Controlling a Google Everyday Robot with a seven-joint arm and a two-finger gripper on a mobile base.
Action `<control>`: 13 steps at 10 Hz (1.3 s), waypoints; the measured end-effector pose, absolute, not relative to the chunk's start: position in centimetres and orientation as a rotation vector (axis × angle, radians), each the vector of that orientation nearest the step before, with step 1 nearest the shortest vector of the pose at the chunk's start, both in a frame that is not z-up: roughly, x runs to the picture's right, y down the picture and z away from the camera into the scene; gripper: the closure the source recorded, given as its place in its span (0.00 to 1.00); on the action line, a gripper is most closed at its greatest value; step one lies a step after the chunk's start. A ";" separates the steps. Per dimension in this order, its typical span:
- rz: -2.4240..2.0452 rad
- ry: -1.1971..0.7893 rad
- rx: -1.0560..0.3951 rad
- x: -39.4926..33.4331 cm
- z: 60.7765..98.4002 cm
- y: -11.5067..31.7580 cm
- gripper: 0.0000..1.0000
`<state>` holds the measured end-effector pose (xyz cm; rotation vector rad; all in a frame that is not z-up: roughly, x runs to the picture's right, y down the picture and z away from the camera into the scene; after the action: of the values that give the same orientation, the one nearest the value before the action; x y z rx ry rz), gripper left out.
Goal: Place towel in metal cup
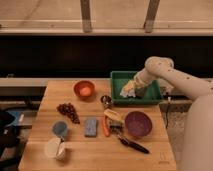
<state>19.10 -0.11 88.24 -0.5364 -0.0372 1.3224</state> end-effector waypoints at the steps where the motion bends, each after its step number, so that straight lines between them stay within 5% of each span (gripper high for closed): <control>1: 1.334 -0.044 -0.539 19.3 88.8 0.2 0.36; 13: 1.355 -0.125 -0.666 16.5 95.7 1.7 0.36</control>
<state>16.50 1.68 95.72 -0.6664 -0.1254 1.3549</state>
